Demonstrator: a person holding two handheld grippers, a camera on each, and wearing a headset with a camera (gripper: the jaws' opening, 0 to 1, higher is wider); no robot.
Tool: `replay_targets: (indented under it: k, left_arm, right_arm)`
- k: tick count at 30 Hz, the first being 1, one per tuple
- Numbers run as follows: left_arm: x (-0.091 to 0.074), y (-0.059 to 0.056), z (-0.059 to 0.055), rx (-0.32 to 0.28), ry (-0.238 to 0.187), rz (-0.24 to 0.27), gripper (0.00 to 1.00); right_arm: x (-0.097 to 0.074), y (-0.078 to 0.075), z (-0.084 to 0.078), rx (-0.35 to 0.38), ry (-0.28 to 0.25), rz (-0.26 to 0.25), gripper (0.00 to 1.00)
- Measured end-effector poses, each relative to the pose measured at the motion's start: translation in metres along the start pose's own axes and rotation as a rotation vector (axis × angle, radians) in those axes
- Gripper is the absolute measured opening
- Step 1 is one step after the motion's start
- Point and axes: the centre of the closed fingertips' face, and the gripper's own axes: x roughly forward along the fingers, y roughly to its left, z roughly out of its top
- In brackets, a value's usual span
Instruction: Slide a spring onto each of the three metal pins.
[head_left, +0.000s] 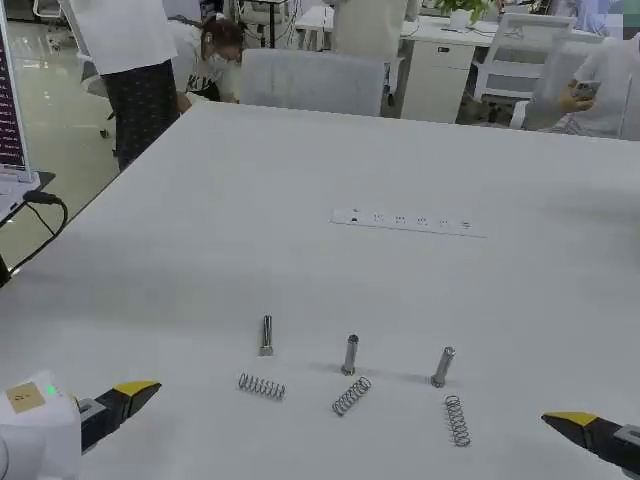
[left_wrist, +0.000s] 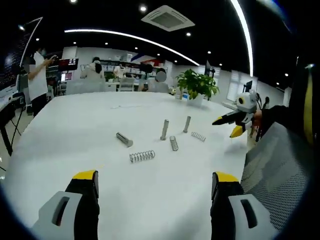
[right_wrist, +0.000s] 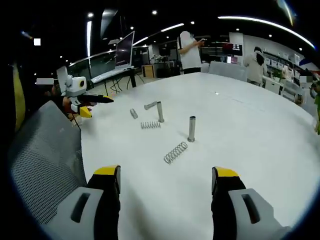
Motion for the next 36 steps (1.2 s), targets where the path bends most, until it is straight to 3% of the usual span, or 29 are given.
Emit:
replay_targets:
  k: [26, 36]
  left_arm:
    - [-0.015, 0.003, -0.014, -0.056, -0.020, 0.052, 0.88]
    - [-0.012, 0.001, -0.009, -0.043, -0.029, 0.042, 0.87]
  right_arm:
    - [0.009, 0.004, 0.005, -0.051, 0.052, 0.055, 0.72]
    - [0.006, 0.004, 0.003, -0.053, 0.051, 0.045, 0.71]
